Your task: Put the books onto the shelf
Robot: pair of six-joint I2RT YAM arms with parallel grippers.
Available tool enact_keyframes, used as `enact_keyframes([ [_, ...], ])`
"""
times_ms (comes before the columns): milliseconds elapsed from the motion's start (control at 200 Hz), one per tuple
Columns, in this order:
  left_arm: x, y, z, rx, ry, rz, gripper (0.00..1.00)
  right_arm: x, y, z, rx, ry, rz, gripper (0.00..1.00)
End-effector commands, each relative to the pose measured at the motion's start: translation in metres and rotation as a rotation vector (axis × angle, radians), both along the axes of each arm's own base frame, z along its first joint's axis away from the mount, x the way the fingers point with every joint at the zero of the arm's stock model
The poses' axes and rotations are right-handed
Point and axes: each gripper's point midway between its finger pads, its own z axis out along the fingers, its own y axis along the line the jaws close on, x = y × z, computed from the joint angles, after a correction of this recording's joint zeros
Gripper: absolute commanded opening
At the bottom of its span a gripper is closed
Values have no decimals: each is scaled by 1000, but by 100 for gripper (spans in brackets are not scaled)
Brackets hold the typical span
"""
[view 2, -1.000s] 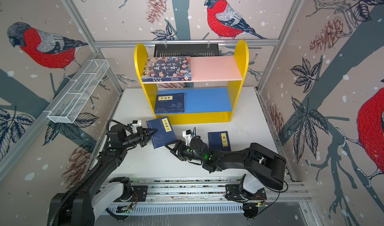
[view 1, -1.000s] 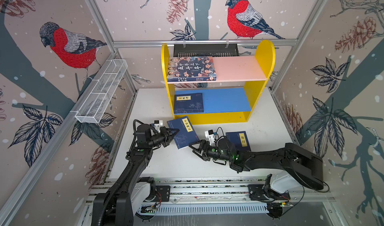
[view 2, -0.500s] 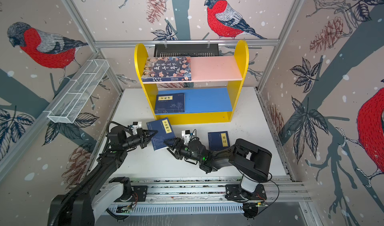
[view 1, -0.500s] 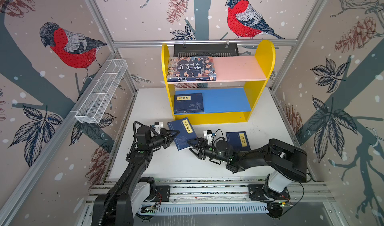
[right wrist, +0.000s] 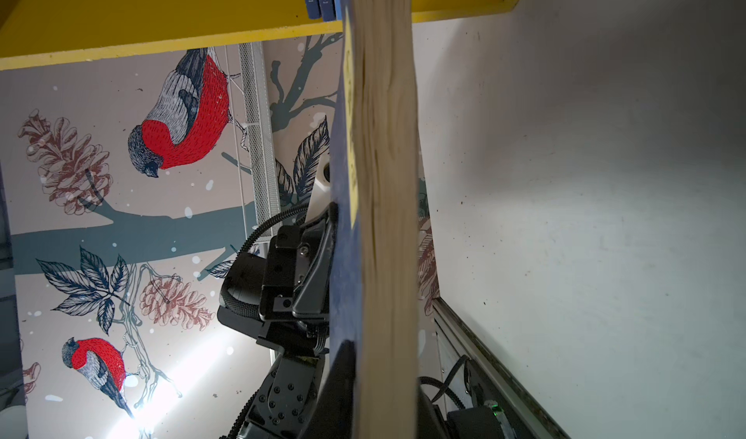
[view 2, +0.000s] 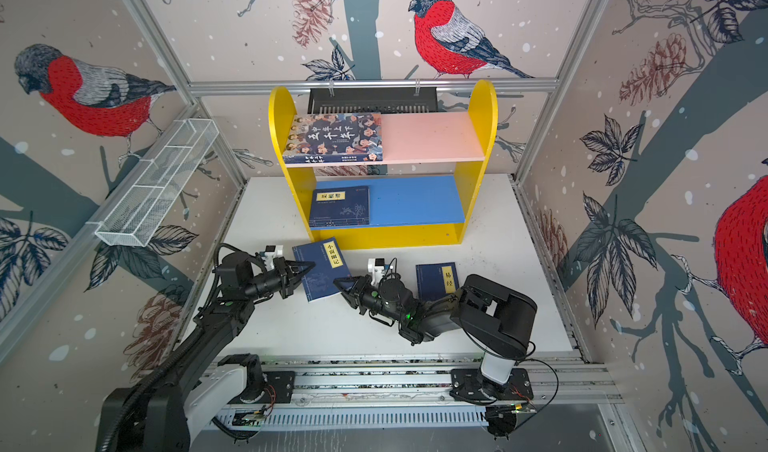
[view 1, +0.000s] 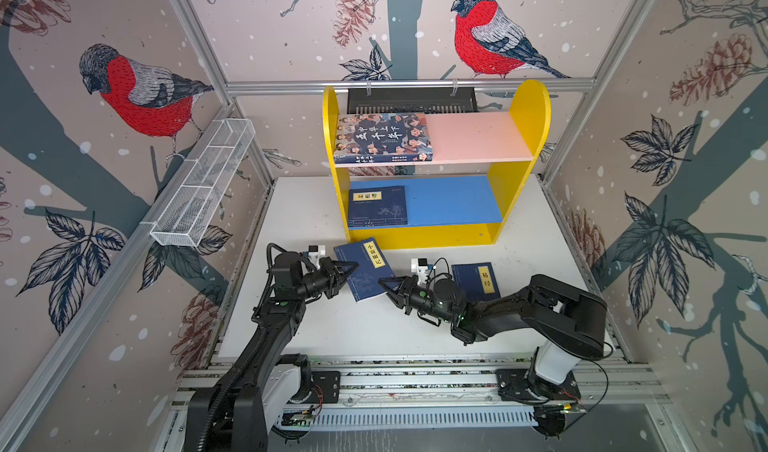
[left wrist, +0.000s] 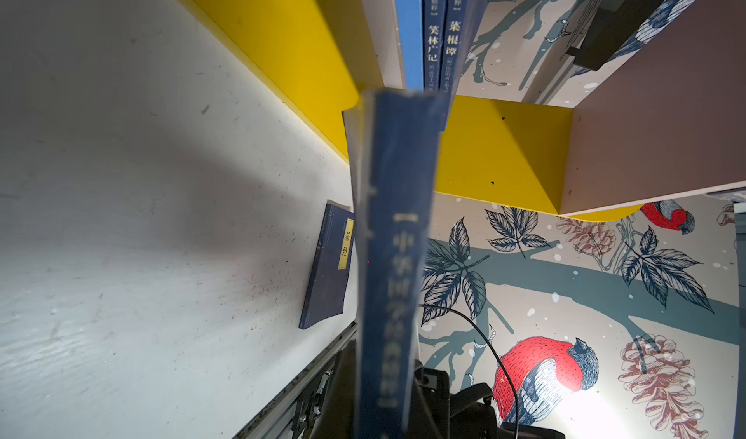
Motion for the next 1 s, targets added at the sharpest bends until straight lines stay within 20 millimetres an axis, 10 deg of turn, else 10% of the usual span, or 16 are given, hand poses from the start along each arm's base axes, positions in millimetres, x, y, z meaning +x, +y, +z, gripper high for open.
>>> enact_keyframes([
  [0,0,0,3,6,-29,-7,0,3,2,11,42,-24,0,10],
  [245,-4,3,-7,40,-15,-4,5,0,3,8,45,-43,60,1],
  [781,-4,6,-8,69,-63,-11,59,-6,0,19,-83,-131,176,0],
  [996,-11,1,0,76,-103,-78,65,-4,-14,12,-197,-154,220,0],
])
